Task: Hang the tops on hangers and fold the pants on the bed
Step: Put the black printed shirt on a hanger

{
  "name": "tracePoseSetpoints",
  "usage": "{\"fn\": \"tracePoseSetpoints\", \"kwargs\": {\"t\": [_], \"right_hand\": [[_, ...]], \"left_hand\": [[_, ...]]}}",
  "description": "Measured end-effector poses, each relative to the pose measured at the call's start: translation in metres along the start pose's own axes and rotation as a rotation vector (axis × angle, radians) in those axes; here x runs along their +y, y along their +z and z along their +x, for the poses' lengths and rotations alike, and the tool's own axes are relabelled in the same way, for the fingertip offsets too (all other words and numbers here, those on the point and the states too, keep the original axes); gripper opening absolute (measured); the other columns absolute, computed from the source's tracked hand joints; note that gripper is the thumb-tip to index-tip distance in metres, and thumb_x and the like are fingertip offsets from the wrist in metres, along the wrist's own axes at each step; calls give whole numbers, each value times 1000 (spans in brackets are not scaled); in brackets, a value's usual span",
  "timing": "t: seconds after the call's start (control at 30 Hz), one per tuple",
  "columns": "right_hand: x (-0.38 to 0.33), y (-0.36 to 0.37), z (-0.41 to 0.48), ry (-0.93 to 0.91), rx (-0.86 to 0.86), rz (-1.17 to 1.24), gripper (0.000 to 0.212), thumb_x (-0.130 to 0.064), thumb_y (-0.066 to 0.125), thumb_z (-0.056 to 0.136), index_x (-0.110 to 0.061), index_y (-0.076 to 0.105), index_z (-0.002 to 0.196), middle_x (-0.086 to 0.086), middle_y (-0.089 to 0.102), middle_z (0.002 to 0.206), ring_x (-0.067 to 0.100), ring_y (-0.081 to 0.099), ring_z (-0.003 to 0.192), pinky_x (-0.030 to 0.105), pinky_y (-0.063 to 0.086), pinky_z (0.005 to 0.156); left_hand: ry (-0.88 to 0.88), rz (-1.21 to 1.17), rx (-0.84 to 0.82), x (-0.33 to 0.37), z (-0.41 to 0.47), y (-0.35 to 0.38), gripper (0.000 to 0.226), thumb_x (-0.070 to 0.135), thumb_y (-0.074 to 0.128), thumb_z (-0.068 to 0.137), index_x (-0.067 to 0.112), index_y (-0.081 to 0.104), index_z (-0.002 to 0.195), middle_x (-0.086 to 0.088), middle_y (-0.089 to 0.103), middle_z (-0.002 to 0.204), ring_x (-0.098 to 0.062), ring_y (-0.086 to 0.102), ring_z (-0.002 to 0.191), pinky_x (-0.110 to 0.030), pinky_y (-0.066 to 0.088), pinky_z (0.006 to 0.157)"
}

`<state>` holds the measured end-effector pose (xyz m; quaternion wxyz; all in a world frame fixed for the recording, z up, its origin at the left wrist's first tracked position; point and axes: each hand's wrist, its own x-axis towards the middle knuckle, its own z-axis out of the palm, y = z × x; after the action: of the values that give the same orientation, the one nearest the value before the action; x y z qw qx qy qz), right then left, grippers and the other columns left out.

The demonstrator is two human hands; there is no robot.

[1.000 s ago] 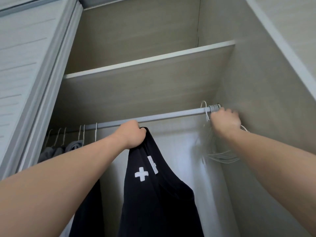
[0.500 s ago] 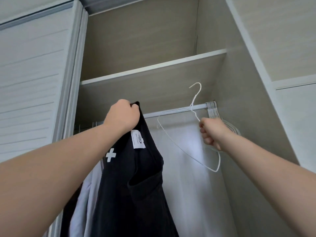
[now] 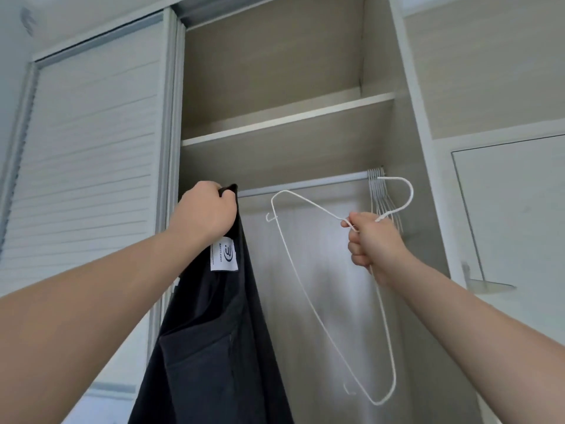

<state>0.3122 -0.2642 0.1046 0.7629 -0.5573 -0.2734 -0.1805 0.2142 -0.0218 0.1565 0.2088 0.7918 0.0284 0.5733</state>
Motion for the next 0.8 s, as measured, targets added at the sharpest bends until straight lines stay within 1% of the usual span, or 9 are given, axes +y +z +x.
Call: {"fn": "tracePoseSetpoints", "kwargs": {"t": [0.13,0.23,0.33,0.47,0.57,0.67,0.7,0.77,0.8], "right_hand": [[-21,2,-20,-34,-99,63,23,-15,42,103,-11,52,83,-9,25,42,6,18,33,13,15,35],[-36,2,-34,-52,-170,142,26,-18,41,105,-12,51,83,-8,24,41,6,17,32,12,15,35],[-53,3,-50,-51,-272,185,27,-19,42,105,-13,52,81,-9,24,43,6,16,34,13,14,36],[-76,9,-83,-39,-400,296,28,-20,42,106,-14,52,81,-10,25,41,5,16,33,10,14,36],[-89,19,-123,-1,-503,419,28,-21,43,106,-13,52,80,-9,24,41,4,16,32,10,14,36],[-100,34,-169,67,-593,546,30,-19,44,105,-12,53,78,-7,24,42,5,16,31,10,14,35],[-104,39,-186,89,-628,577,30,-18,44,104,-12,54,76,-6,24,42,5,16,31,10,14,35],[-115,51,-219,130,-711,617,29,-16,46,102,-12,55,75,-6,24,42,5,17,31,9,14,36],[-121,55,-235,146,-752,627,27,-16,46,101,-12,56,76,-6,25,43,6,17,32,10,14,36]], "left_hand": [[-3,116,-8,23,-18,-46,32,20,42,96,11,48,66,-8,52,64,-32,52,67,-33,34,58],[-49,199,41,46,-31,-81,29,20,44,98,10,58,75,-7,58,71,-28,55,70,-31,37,57],[-138,277,122,70,-50,-120,26,18,44,98,11,55,75,-4,56,70,-22,51,64,-27,33,54],[-208,434,249,104,-81,-176,20,15,43,99,12,59,86,-3,54,75,-28,51,73,-30,33,60],[-283,498,315,125,-113,-222,25,13,43,99,13,52,76,-3,51,70,-21,47,62,-28,31,52],[-377,545,366,144,-150,-272,20,11,43,99,10,56,84,-3,47,67,-19,42,59,-25,31,50],[-421,545,374,150,-163,-289,19,12,43,99,11,56,85,-3,48,69,-21,44,62,-25,36,52],[-511,512,401,165,-187,-322,18,13,44,99,13,57,87,-8,51,79,-24,47,72,-30,49,67],[-552,489,431,173,-198,-339,17,14,44,100,14,57,89,-9,50,84,-24,47,76,-32,48,72]]}}
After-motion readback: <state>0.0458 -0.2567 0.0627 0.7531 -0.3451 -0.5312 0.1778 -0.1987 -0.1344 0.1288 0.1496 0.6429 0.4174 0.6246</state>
